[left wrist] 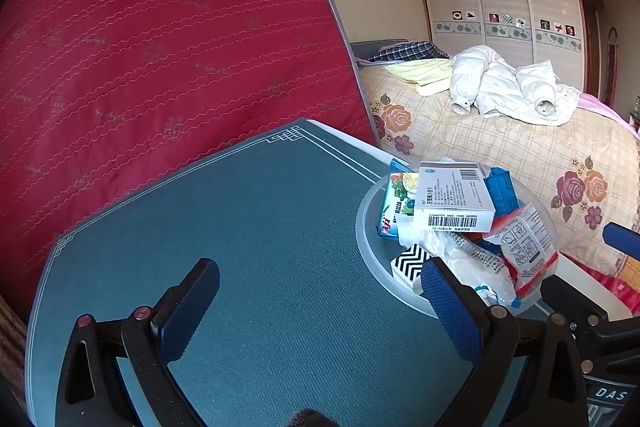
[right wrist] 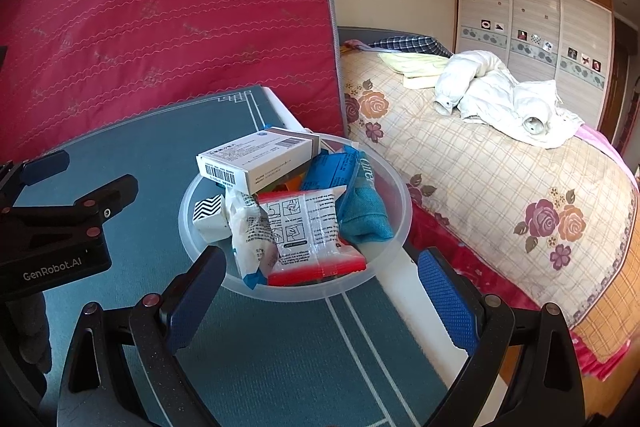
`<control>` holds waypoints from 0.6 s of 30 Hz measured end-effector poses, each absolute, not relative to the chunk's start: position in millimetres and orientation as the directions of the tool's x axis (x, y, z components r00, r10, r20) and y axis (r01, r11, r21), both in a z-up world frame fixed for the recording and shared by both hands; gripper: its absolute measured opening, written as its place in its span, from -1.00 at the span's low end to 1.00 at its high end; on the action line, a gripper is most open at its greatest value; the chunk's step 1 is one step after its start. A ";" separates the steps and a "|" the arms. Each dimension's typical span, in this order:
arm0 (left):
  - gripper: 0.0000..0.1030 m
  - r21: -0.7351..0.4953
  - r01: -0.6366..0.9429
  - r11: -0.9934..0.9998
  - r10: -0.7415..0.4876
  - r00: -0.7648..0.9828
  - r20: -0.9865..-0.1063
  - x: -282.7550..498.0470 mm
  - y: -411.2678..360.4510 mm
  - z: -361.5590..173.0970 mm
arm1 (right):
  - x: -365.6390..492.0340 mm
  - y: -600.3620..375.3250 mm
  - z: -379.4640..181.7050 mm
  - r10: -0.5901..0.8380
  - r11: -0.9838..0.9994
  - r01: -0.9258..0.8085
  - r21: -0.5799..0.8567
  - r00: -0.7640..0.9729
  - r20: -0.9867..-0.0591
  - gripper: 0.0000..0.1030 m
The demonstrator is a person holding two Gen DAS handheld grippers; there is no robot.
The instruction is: Organize objects
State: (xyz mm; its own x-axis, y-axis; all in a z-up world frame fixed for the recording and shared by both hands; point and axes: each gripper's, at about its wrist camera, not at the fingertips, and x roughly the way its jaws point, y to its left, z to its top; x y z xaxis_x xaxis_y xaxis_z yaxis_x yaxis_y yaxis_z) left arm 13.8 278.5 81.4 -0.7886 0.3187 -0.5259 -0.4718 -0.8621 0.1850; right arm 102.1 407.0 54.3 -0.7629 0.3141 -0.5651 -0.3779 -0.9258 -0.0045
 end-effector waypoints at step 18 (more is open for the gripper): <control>0.99 0.186 -0.494 -0.849 0.337 -0.779 -0.529 18.3 283.1 79.9 | 98.2 401.0 47.8 0.336 -0.924 -0.381 -0.043 -0.749 -0.572 0.89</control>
State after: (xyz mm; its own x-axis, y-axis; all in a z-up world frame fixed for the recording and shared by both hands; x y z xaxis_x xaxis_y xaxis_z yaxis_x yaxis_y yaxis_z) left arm 18.3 283.1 79.9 -0.7787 0.3366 -0.5295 -0.4937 -0.8494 0.1862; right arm 98.2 401.0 47.8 -0.7488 0.3356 -0.5715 -0.3808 -0.9237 -0.0434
